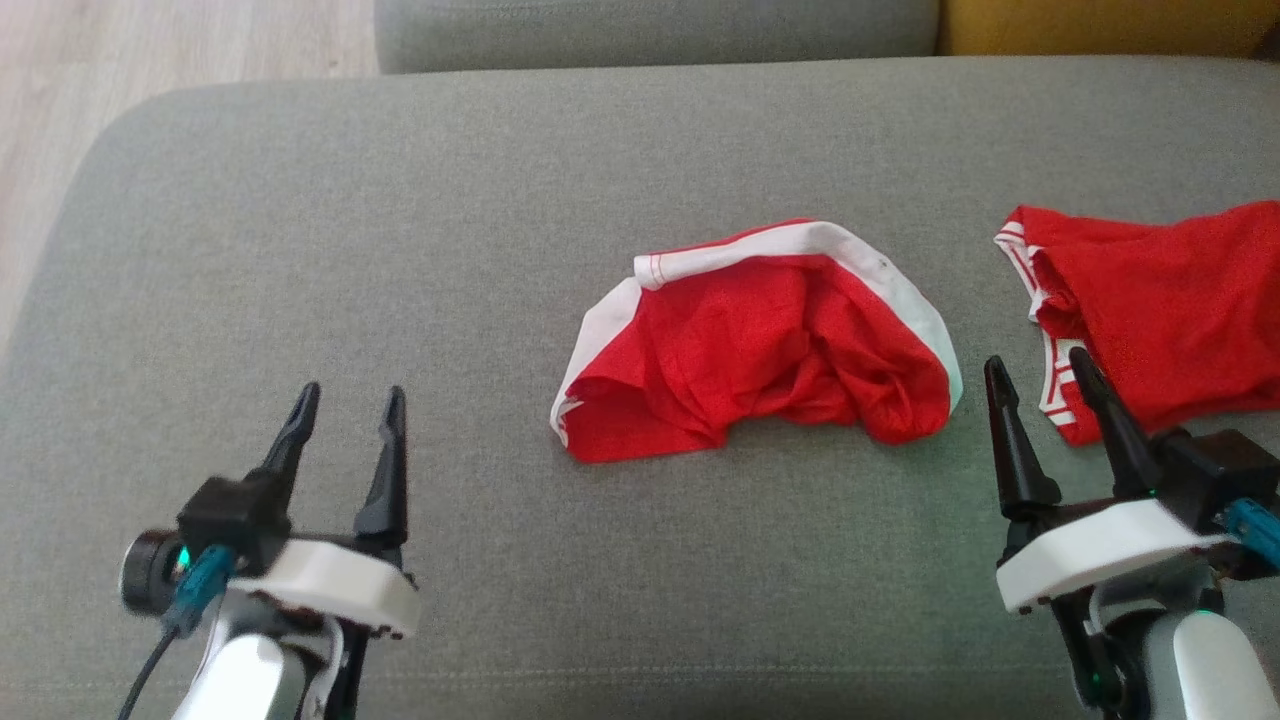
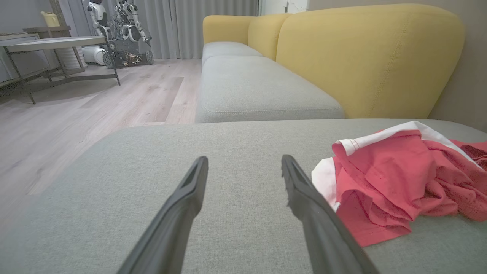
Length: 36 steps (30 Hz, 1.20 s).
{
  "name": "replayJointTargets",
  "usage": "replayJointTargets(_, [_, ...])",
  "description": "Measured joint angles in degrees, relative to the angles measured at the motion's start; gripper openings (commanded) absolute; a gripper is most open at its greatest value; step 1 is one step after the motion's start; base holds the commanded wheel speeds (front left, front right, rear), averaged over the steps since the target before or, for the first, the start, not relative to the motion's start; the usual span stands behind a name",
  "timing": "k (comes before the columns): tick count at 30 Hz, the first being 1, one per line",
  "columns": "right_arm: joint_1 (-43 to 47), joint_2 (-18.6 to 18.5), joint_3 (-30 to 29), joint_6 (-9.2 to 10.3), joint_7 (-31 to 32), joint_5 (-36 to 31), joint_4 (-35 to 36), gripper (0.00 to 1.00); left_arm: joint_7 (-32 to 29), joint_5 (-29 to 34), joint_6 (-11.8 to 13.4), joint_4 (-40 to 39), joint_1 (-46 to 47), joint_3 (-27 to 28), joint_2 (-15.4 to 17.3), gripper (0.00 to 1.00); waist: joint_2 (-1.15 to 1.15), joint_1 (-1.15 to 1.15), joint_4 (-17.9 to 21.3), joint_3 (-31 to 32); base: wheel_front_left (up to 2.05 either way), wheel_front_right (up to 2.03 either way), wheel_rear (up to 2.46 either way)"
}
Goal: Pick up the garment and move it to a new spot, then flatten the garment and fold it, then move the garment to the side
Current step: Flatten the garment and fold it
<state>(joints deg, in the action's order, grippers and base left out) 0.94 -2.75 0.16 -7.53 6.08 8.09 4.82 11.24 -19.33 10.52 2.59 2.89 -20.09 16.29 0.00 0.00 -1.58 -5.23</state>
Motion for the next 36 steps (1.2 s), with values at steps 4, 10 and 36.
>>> replayJointTargets(4, [-0.24, 0.02, 0.05, 0.00, 0.04, 0.08, 0.16, 1.00, -1.52, -0.04, -2.42, 0.32, 4.30, -2.35, -0.42, 1.00, 0.00, 0.00, 0.15, -1.29, 0.00, 0.00, 0.00])
replayJointTargets(10, [-1.10, 0.05, 1.45, 0.00, 0.04, 0.68, 0.23, 1.00, -5.26, 0.00, -7.77, 6.09, 18.44, -7.94, -4.61, 1.00, 0.00, 0.00, 1.69, -4.04, 0.00, 0.00, 0.00])
replayJointTargets(36, [-4.98, 0.07, 2.30, 0.00, -2.56, 3.02, -2.85, 1.00, -0.03, -2.19, -16.30, 40.11, 39.63, -12.32, -10.93, 0.00, 0.00, 0.00, 9.56, -10.87, 0.00, 0.00, 0.00])
